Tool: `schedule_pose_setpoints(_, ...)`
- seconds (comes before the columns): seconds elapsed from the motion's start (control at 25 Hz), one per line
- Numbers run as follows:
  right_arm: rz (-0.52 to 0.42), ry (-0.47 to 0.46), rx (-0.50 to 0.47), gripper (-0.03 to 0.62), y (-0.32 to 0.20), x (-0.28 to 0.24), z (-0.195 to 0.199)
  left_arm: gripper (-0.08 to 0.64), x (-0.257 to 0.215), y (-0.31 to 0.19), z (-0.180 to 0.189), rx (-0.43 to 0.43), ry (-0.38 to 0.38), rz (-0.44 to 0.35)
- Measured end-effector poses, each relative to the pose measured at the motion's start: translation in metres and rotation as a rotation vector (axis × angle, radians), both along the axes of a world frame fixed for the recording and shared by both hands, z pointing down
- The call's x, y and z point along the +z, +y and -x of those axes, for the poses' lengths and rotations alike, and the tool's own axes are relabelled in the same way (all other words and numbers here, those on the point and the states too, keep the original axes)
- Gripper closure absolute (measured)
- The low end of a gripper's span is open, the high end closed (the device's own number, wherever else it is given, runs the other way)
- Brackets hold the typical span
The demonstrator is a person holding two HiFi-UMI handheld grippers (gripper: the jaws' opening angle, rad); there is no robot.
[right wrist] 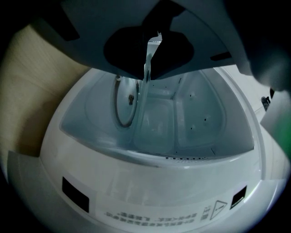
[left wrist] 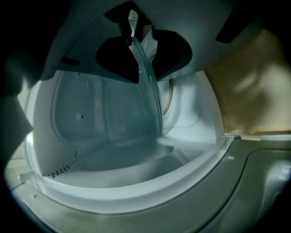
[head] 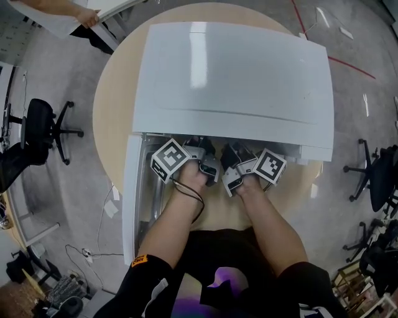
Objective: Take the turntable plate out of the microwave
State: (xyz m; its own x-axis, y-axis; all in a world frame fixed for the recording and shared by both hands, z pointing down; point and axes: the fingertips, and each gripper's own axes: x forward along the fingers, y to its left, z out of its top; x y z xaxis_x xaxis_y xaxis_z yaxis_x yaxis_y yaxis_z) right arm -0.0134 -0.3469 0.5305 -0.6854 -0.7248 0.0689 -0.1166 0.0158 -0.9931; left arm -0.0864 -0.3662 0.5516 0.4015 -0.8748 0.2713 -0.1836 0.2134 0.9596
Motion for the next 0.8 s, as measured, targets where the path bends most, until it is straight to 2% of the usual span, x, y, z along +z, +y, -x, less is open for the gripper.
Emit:
schedule_pose_setpoints(0.08,-0.004,-0.002,0.000,0.535,0.000,-0.001,0.001,0.457,0.002,0.001,0.002,-0.017,0.010,0.019)
schedule_pose_setpoints(0.44,-0.001,0.004,0.020,0.535,0.001,0.002,0.003,0.483,-0.002,0.003,0.003,-0.037,0.030,0.030)
schedule_pose_setpoints(0.64,0.044,0.085,0.028,0.534,0.002,0.018,-0.004,0.486,-0.004,0.003,0.003,-0.040,0.025,0.029)
schedule_pose_setpoints(0.8,0.038,0.108,0.012,0.534,-0.004,0.020,-0.004,0.486,-0.002,0.004,0.004,-0.040,0.027,0.035)
